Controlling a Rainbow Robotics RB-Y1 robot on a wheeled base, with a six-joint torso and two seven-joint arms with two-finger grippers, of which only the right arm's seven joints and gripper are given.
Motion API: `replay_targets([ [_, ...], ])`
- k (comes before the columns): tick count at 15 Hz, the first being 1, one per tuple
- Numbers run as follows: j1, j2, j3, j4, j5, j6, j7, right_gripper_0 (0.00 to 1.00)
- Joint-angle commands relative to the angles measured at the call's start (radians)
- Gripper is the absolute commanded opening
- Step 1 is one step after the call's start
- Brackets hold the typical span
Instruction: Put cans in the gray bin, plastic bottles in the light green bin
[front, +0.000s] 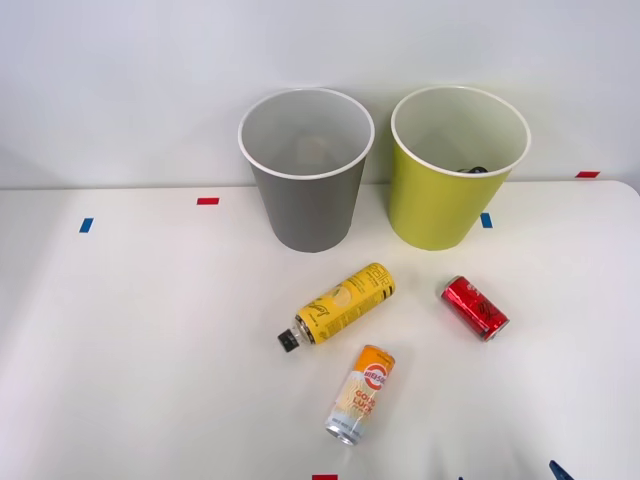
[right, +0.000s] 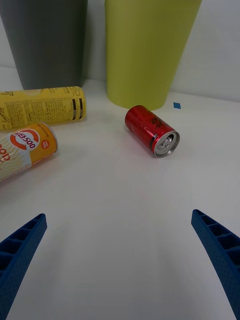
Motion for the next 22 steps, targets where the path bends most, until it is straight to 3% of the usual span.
replay_targets([
  [1, 0.000, 0.000, 0.000, 0.000, 0.000, 0.000, 0.000, 1.00],
  [22, 0.000, 0.000, 0.000, 0.000, 0.000, 0.000, 0.000, 1.00],
])
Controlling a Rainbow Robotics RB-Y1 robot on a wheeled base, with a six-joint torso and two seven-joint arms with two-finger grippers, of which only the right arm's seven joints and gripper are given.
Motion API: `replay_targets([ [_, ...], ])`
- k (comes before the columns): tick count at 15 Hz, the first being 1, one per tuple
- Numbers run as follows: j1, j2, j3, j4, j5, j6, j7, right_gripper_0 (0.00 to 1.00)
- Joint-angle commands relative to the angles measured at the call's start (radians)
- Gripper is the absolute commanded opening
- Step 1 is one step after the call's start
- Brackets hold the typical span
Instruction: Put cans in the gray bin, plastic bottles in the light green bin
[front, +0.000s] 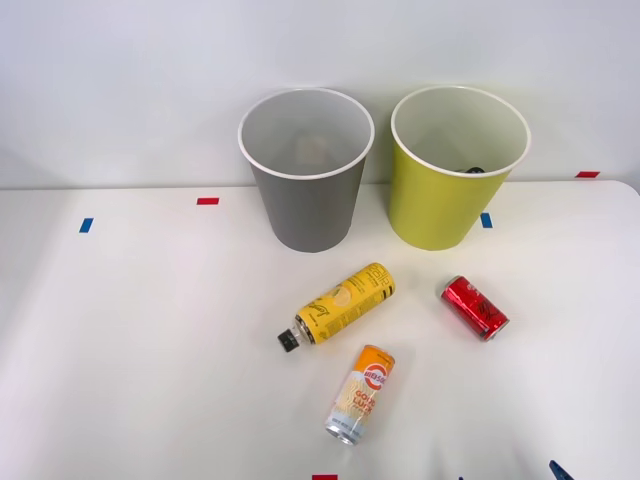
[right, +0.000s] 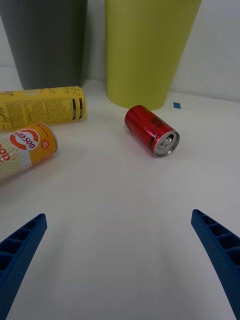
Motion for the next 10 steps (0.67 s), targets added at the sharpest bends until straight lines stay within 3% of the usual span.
replay_targets([
  [1, 0.000, 0.000, 0.000, 0.000, 0.000, 0.000, 0.000, 1.00],
  [10, 0.000, 0.000, 0.000, 0.000, 0.000, 0.000, 0.000, 1.00],
])
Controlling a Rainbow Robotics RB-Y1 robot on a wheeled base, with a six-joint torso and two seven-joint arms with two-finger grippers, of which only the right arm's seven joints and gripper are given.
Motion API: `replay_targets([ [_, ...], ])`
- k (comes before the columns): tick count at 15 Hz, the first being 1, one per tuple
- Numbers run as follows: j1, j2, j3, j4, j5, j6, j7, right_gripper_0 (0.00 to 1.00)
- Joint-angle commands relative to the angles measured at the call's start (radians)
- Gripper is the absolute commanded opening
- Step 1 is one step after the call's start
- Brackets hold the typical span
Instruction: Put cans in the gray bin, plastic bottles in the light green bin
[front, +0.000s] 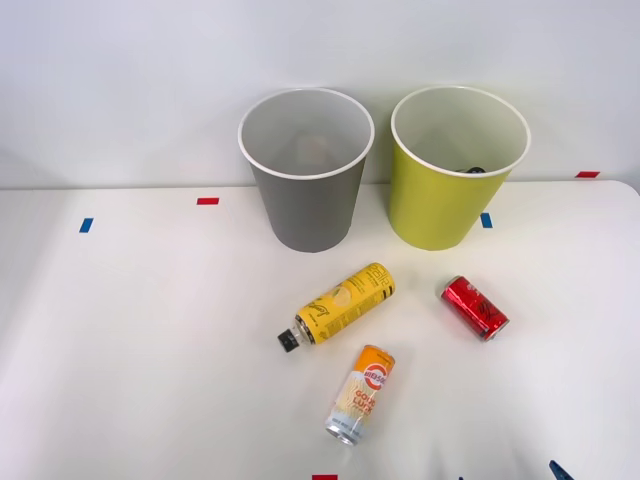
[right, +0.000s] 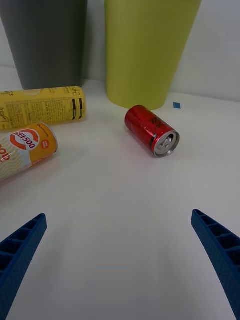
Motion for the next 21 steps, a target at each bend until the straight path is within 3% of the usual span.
replay_targets([
  [1, 0.000, 0.000, 0.000, 0.000, 0.000, 0.000, 0.000, 1.00],
  [21, 0.000, 0.000, 0.000, 0.000, 0.000, 0.000, 0.000, 1.00],
])
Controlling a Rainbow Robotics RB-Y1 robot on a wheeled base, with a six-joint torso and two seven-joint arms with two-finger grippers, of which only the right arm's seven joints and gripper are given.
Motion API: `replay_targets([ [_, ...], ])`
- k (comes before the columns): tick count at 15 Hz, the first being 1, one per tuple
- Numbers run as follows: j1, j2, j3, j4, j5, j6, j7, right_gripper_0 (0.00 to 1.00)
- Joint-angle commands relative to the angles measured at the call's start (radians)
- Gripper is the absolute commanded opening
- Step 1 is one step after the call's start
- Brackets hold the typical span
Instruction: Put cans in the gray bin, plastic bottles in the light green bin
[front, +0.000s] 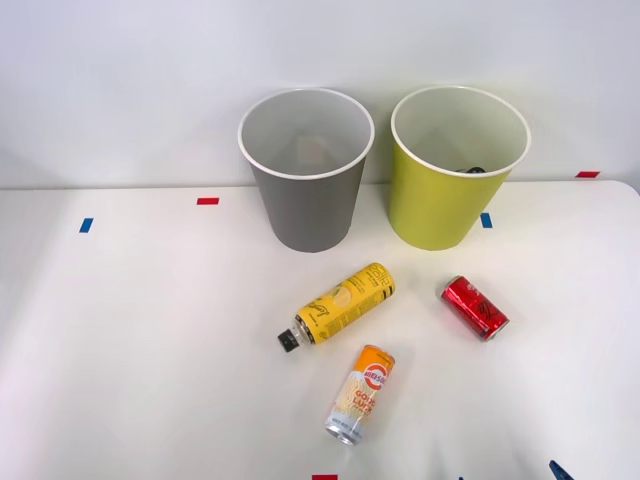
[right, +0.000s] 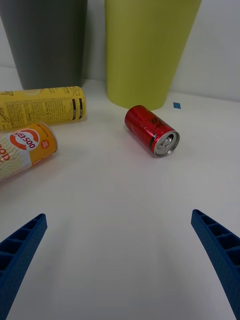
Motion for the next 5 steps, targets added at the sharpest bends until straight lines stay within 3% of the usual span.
replay_targets([
  [1, 0.000, 0.000, 0.000, 0.000, 0.000, 0.000, 0.000, 1.00],
  [5, 0.000, 0.000, 0.000, 0.000, 0.000, 0.000, 0.000, 1.00],
])
